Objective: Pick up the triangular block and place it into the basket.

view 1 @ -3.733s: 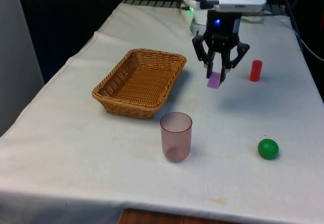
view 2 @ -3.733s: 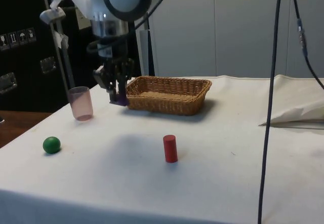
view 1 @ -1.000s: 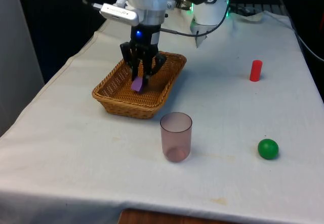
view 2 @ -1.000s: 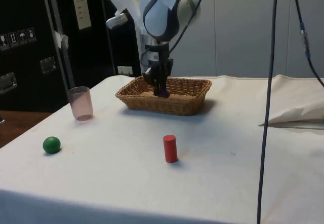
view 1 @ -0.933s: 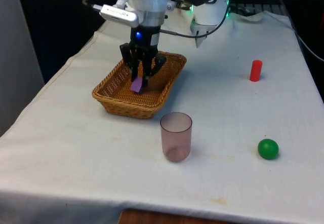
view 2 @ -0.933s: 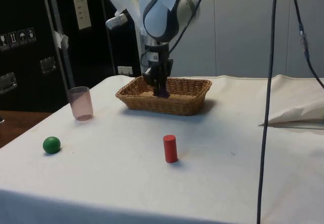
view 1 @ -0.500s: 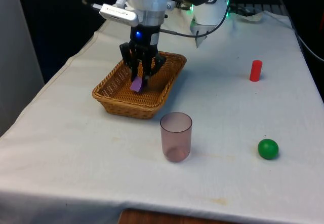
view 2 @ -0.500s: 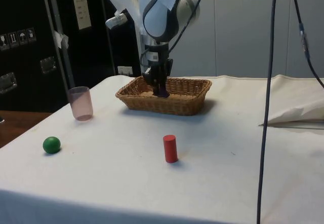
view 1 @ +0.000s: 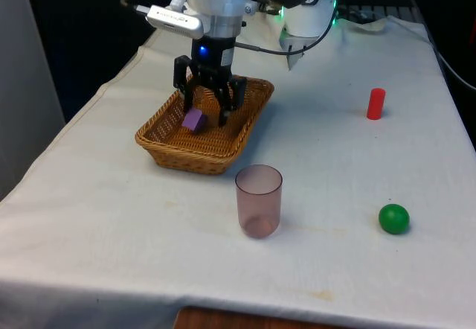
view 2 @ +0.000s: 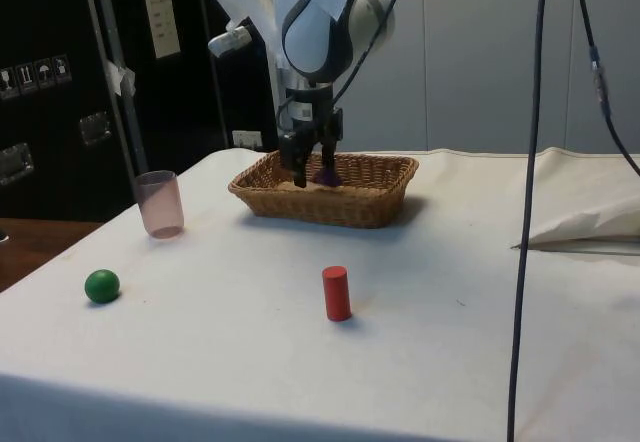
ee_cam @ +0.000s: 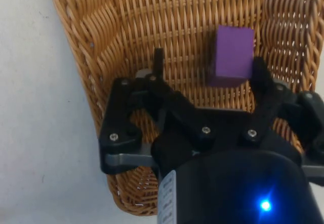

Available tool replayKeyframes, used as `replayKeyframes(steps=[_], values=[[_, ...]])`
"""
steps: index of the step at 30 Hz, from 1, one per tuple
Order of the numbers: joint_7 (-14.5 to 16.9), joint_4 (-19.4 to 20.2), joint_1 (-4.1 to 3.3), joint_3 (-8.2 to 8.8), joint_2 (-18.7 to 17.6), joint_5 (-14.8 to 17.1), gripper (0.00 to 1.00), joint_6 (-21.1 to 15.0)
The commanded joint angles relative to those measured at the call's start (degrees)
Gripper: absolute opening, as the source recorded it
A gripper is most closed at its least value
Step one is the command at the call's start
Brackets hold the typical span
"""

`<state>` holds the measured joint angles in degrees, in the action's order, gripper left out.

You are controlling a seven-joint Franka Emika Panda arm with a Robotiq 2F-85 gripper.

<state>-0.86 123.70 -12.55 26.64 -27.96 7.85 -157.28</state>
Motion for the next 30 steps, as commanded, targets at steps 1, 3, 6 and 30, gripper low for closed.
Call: replayKeyframes(steps=[1,3,6,30], values=[[0.0,0.0,0.00,0.00,0.0,0.0,0.88,0.0],[-0.1,-0.2,0.00,-0.06,-0.1,0.1,0.93,0.1],[-0.1,-0.2,0.00,-0.06,-0.1,0.1,1.00,0.1],[-1.0,-1.5,-0.92,-0.40,0.3,-0.6,1.00,0.8]])
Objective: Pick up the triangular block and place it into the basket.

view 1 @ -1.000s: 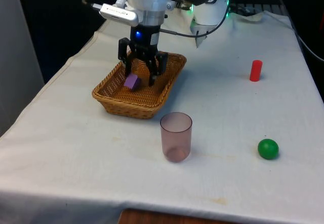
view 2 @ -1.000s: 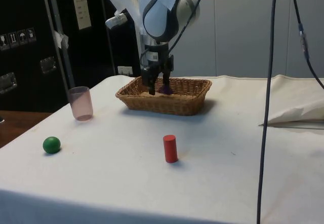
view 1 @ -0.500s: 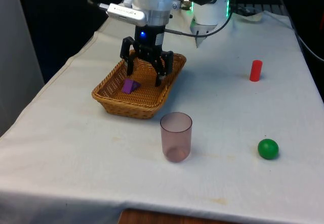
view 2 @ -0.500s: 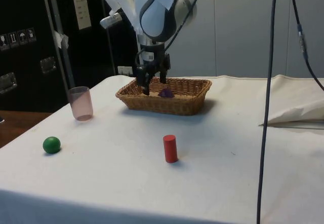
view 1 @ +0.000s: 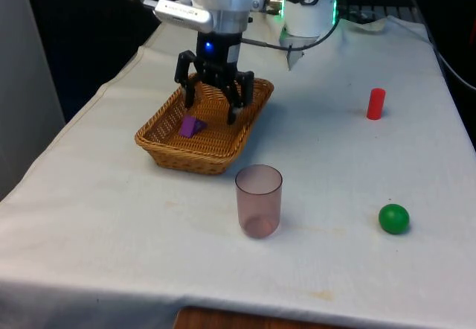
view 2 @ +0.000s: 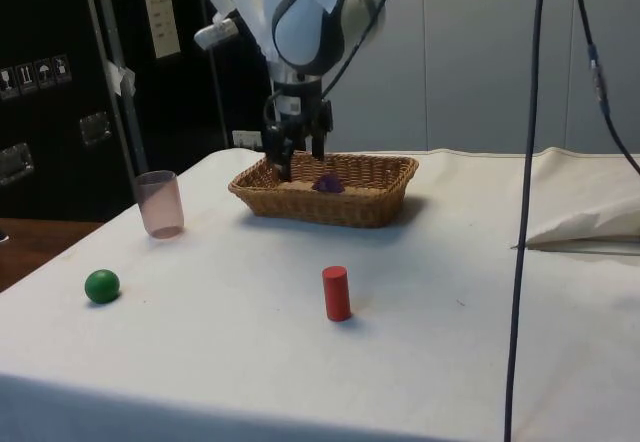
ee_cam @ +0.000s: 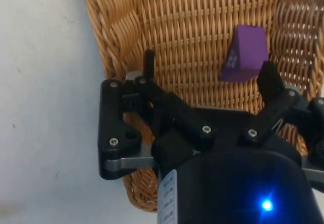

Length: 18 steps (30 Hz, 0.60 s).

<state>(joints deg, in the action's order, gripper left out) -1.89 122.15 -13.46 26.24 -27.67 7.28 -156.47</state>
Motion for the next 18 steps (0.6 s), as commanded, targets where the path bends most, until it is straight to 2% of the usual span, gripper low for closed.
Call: replayKeyframes(steps=[1,8,9,10,15,16,18], values=[[0.1,0.2,-0.40,0.69,1.5,-0.7,1.00,1.4],[0.5,-0.1,-0.34,0.97,5.2,-2.0,1.00,5.0],[0.7,0.0,0.00,0.52,4.9,-1.4,1.00,4.4],[0.5,-0.2,-0.29,0.97,5.5,-2.1,1.00,5.5],[0.7,-0.6,-0.23,0.97,7.0,-2.8,1.00,8.0],[0.8,-0.6,0.00,0.69,6.8,-2.3,1.00,7.2],[0.9,-0.9,-0.11,0.92,7.7,-3.1,1.00,9.5]])
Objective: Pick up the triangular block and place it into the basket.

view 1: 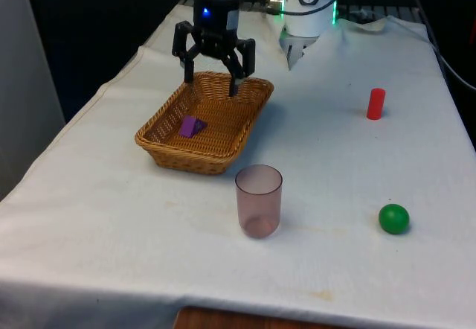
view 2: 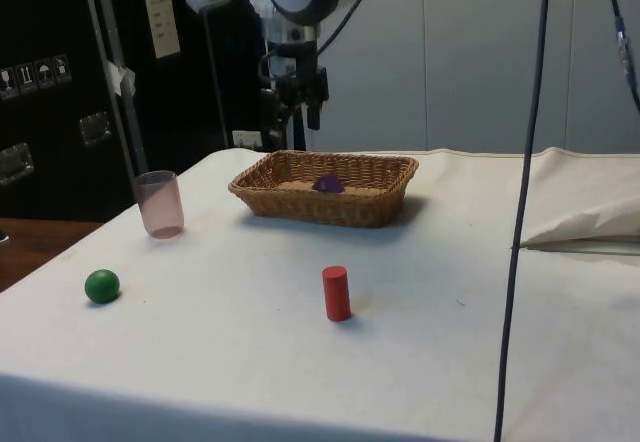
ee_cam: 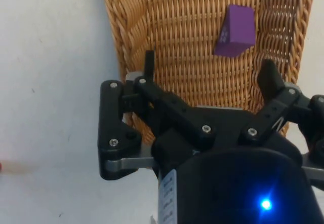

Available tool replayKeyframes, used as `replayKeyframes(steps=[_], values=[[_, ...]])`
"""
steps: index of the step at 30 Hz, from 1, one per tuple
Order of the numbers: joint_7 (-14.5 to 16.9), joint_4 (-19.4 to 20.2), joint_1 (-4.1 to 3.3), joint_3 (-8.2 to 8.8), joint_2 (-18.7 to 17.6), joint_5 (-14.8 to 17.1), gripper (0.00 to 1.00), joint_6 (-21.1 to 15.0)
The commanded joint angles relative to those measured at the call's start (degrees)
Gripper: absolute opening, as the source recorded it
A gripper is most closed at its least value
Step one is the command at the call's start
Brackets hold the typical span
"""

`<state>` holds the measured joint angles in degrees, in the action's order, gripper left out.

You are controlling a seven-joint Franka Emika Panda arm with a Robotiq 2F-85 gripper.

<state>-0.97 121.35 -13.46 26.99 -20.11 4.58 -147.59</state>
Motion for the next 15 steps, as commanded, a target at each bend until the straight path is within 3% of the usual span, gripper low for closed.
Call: replayKeyframes(steps=[1,6,7,14,15], values=[[0.1,-0.1,-0.17,0.11,0.3,-0.5,1.00,1.1],[0.7,-0.1,-0.29,-0.17,1.0,-0.7,1.00,4.0],[0.6,-0.2,-0.11,-0.23,0.6,-0.3,1.00,2.9],[1.9,-0.3,-0.86,-0.34,1.8,-0.9,1.00,8.1],[2.1,-0.3,-0.63,-0.46,1.6,-0.5,1.00,7.4]])
